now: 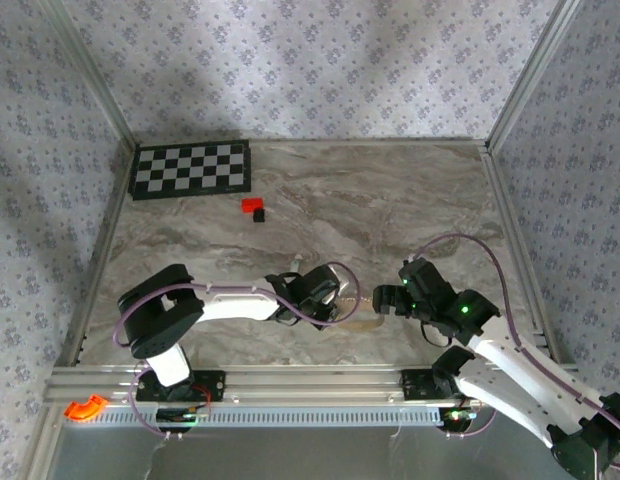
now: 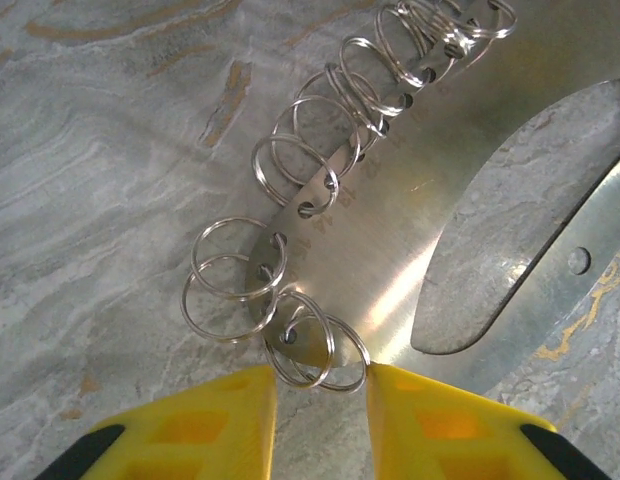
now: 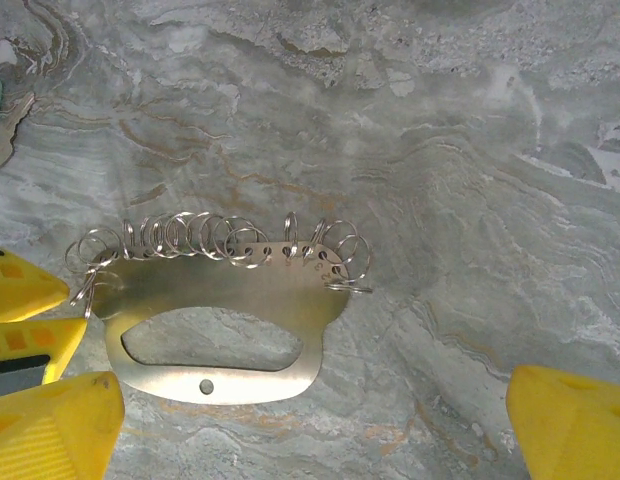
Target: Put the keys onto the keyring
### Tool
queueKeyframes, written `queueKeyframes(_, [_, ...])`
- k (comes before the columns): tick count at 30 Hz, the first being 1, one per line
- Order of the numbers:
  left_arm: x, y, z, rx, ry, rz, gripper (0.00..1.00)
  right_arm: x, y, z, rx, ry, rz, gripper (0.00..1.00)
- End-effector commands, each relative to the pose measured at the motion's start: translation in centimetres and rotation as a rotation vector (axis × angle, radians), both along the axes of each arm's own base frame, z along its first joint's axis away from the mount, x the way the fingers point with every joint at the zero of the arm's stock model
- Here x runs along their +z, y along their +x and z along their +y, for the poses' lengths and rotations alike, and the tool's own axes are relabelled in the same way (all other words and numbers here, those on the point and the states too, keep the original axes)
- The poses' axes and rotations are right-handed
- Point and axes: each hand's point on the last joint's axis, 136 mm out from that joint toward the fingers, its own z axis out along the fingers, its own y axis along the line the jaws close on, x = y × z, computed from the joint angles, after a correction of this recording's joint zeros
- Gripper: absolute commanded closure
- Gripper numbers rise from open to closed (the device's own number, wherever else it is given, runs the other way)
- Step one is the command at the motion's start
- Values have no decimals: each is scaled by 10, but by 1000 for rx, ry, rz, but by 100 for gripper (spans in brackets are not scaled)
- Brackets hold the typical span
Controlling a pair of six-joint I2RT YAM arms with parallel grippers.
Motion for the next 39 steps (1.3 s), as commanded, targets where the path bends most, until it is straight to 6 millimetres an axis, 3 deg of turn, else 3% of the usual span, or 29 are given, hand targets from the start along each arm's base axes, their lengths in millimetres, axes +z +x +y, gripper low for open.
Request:
queueKeyframes(1, [5,4,-11,-21,-8,-33,76,-2,-3,-6,-23,-8,8,0])
queueKeyframes(14, [12,6,-13,-11,-22,-62,80,-1,0,-8,-43,-7,-9,0])
queueKeyframes(18, [13,9,-16,-10,-20,-77,61,-1,1,-10,-52,-13,-14,0])
queueKeyframes(21, [12,14,-14,10,-5,-102,60,-1,1,-11,-57,-15,-21,0])
queueKeyframes(28, [11,22,-10,46,4,-139,73,-2,-2,-10,-49,2,-14,0])
queueKeyframes(39, [14,16,-11,25,-1,-142,88,1,1,-13,-63,-6,-39,0])
